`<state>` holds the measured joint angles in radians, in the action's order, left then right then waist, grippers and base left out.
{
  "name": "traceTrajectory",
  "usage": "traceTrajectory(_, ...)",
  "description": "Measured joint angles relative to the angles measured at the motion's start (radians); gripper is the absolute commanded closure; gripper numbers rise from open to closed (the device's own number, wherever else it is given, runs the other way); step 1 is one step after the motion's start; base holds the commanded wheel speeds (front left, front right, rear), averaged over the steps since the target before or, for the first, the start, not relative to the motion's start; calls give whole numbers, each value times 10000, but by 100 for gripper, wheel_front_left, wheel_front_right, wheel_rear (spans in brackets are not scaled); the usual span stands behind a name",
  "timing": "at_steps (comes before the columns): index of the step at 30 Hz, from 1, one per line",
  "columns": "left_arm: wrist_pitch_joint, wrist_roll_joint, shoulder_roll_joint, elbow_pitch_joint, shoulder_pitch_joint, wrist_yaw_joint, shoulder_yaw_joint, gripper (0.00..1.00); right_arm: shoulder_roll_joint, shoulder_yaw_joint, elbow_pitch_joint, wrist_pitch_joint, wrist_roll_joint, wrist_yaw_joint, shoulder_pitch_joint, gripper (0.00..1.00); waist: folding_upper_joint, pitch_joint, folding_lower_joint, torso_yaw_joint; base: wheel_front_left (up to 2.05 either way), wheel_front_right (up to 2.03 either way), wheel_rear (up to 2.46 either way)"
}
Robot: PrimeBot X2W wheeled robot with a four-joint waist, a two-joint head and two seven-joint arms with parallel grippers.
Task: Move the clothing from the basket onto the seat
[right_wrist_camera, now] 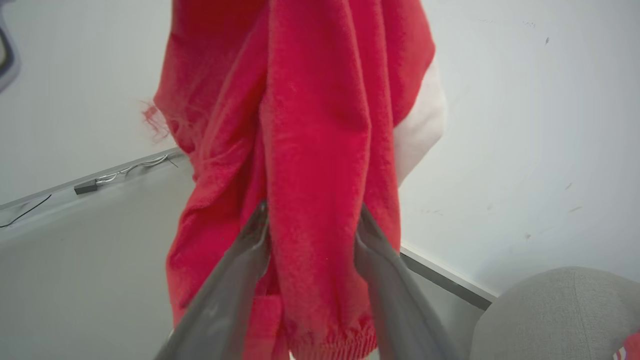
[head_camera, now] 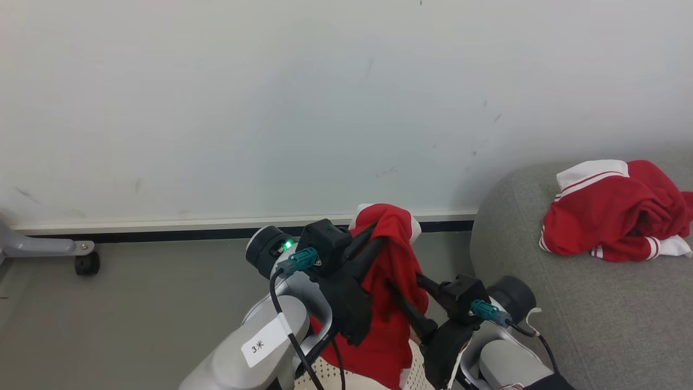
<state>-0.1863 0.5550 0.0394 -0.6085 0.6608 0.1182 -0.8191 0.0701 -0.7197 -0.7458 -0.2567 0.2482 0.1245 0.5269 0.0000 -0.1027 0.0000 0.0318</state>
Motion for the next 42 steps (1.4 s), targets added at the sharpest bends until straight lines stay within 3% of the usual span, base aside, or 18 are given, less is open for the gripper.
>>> traceTrajectory(6,73,121,6,52,-341,-169,107,98,12,-121,-146,0,263,0,273,100,0,-16,0,-23,0,0,0)
traceTrajectory(8,73,146,8,58,-446,-217,159,75,54,-169,-150,0,295,0,380,100,0,-17,0,-82,0,0,0)
traceTrajectory(11,50,171,23,109,-639,-305,270,13,263,-211,-140,0,412,0,503,100,0,-10,0,-203,0,0,0)
traceTrajectory(12,38,174,48,123,-694,-307,288,0,376,-207,-138,0,472,0,556,100,0,-6,0,-249,0,0,0)
traceTrajectory(26,-265,236,393,474,-1470,-585,426,0,1802,261,207,0,631,2,1209,100,0,85,0,-1209,0,0,0)
traceTrajectory(42,-456,251,387,1060,-2049,-840,504,0,3080,709,1218,0,552,0,1214,100,0,222,0,-2967,0,0,0)
